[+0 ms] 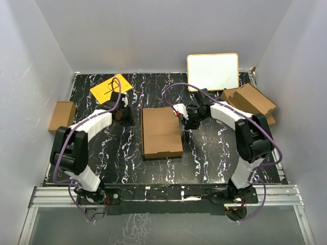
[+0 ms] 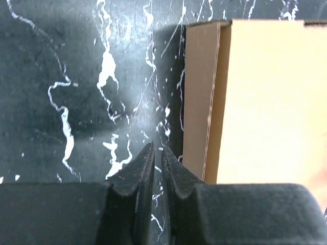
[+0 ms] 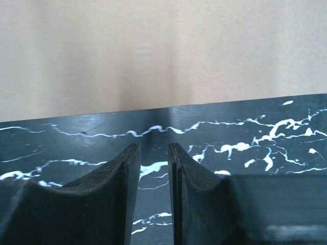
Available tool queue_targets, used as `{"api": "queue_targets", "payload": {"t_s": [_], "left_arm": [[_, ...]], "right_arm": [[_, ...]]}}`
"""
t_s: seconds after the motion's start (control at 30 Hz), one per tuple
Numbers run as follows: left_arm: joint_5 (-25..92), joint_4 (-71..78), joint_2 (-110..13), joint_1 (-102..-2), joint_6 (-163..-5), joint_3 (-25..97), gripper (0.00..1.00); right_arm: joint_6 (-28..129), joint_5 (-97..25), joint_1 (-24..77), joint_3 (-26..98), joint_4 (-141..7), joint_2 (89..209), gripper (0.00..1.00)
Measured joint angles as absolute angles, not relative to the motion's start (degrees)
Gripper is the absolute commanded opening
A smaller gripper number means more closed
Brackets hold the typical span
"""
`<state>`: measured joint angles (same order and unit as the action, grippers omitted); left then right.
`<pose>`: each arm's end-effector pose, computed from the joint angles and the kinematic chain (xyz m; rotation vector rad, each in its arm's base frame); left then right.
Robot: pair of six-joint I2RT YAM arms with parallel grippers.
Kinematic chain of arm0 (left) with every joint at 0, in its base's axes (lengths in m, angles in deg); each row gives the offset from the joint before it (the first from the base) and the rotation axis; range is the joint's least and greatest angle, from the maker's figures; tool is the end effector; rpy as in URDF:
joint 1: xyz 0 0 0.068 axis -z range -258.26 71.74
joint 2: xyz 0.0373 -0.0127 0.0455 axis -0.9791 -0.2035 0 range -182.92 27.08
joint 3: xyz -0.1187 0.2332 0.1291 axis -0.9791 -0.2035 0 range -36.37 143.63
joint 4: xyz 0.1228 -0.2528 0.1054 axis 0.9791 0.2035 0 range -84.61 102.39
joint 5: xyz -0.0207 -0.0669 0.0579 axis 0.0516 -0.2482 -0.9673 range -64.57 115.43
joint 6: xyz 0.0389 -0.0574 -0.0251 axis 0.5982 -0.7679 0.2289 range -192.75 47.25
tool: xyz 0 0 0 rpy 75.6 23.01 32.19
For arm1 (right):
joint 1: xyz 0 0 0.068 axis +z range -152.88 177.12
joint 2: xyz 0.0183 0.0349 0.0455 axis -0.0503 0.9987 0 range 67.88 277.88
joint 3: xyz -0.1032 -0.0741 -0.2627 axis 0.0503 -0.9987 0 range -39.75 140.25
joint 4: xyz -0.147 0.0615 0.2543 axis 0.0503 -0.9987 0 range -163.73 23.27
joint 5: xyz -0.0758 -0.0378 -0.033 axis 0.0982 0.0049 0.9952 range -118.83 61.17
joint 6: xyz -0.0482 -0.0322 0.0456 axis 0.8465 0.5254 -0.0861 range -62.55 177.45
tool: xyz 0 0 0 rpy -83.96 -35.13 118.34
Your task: Fold the paper box
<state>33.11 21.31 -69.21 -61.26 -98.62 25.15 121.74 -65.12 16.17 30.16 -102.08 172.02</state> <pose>0.3856 -0.1265 0.1771 -0.1341 2.5047 -0.4839 0.3686 0.1659 0.1613 -1.7838 1.7806 0.5870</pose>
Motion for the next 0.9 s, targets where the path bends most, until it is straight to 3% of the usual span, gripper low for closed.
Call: {"api": "queue_targets", "payload": {"t_s": [0.23,0.37,0.53,0.63,0.73,0.9], "left_arm": [[36.9,20.79,-58.46,-58.97,-99.56,13.08,0.0],[40.46,18.08,-60.8,-53.94,-99.93,11.44,0.0],[36.0,19.17,-66.18,-49.53,-99.29,14.04,0.01],[33.27,20.11,-66.24,-48.02,-99.51,14.63,0.08],[30.91,21.77,-63.95,-46.58,-99.84,14.42,0.21],[27.74,23.83,-51.66,-45.75,-101.17,11.03,0.33]], "right_arm": [[121.44,-67.03,18.57,23.41,-100.51,167.45,0.28],[120.87,-66.72,22.79,22.69,-100.14,169.0,0.23],[119.16,-62.85,23.47,22.82,-101.25,169.83,0.24],[118.99,-62.39,22.88,22.67,-102.26,169.31,0.29],[118.95,-62.83,21.48,21.38,-102.41,167.14,0.35],[116.45,-64.62,16.03,20.24,-101.8,159.14,0.5]]}}
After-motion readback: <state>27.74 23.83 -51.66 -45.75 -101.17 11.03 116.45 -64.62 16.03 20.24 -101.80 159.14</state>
